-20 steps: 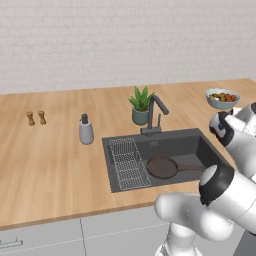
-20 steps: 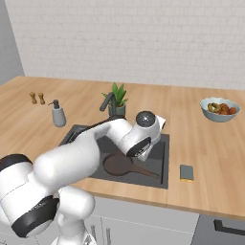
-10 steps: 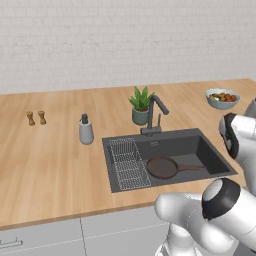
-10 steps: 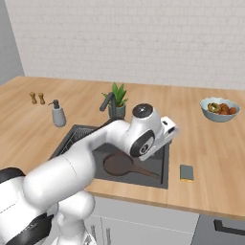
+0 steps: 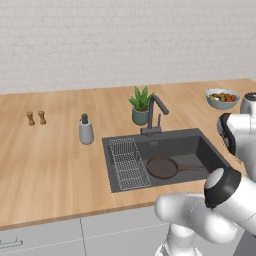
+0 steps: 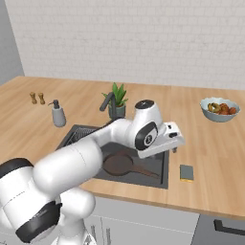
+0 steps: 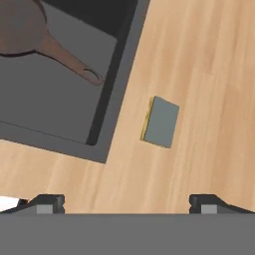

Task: Pick the pan and sponge and place them into the sink. Then turn on the water.

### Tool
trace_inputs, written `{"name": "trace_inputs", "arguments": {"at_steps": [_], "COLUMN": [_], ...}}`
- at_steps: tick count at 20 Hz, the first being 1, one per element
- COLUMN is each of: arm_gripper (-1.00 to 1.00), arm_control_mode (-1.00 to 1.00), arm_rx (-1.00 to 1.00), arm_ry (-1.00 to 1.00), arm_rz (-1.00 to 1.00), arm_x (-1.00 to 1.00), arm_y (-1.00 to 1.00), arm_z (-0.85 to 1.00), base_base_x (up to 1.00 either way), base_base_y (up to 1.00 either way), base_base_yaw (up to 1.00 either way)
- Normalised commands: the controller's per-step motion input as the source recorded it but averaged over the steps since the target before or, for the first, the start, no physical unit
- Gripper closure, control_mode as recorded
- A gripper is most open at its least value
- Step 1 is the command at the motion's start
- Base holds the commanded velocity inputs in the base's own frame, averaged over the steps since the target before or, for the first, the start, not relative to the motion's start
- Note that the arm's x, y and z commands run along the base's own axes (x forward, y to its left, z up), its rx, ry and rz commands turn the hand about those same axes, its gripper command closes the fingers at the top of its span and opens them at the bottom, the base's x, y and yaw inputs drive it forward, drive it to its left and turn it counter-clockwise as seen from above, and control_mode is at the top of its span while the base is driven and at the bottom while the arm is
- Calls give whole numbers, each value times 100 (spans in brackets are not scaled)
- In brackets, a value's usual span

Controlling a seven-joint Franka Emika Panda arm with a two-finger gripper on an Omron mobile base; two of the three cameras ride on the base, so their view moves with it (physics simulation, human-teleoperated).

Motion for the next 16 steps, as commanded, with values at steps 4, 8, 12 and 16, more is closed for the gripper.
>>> {"name": "trace_inputs", "arguments": {"at_steps": [4,8,12,16], "arm_gripper": [-100,-100,-100,-100], "arm_control_mode": [-100,-100,-100,-100], "arm_rx": [17,13,6,2], "arm_ry": [5,1,0,-1], "arm_rz": [-11,-7,-1,0], "arm_x": [0,0,7,13], "arm_y": [-35,-23,-18,-18], "arm_z": [-3,-14,-36,-37], "base_base_x": [0,0,0,0], "base_base_y": [0,0,0,0], "base_base_yaw": [0,0,0,0]}}
